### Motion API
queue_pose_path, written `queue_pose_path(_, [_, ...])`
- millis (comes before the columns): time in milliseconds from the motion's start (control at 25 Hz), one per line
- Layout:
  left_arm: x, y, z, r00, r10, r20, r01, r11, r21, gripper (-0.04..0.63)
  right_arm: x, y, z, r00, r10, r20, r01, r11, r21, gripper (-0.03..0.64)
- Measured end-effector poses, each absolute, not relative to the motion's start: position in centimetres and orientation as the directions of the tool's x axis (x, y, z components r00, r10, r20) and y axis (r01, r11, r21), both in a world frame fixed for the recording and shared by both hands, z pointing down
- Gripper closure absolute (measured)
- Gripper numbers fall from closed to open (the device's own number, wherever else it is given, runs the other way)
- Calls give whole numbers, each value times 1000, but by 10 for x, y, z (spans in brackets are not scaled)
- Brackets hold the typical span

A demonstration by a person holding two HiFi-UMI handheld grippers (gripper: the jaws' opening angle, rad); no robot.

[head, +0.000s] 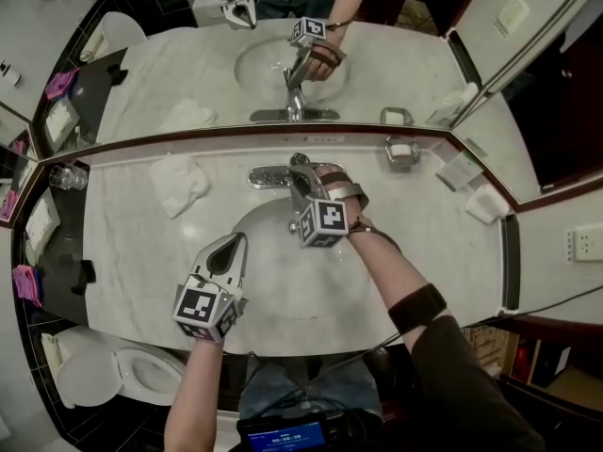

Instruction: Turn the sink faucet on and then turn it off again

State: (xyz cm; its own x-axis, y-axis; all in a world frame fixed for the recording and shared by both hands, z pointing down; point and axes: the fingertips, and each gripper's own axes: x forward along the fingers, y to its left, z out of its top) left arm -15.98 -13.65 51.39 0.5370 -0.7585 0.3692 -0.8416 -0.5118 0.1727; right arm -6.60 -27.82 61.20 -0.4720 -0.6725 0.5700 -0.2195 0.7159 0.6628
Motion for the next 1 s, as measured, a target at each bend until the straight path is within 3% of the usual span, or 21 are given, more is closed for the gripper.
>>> queue_pose_path(1000, [-154,-135,528,544,-749,378,-838,-505,205,595,-72,-260,625,-476,-732,488,38,537,843,538])
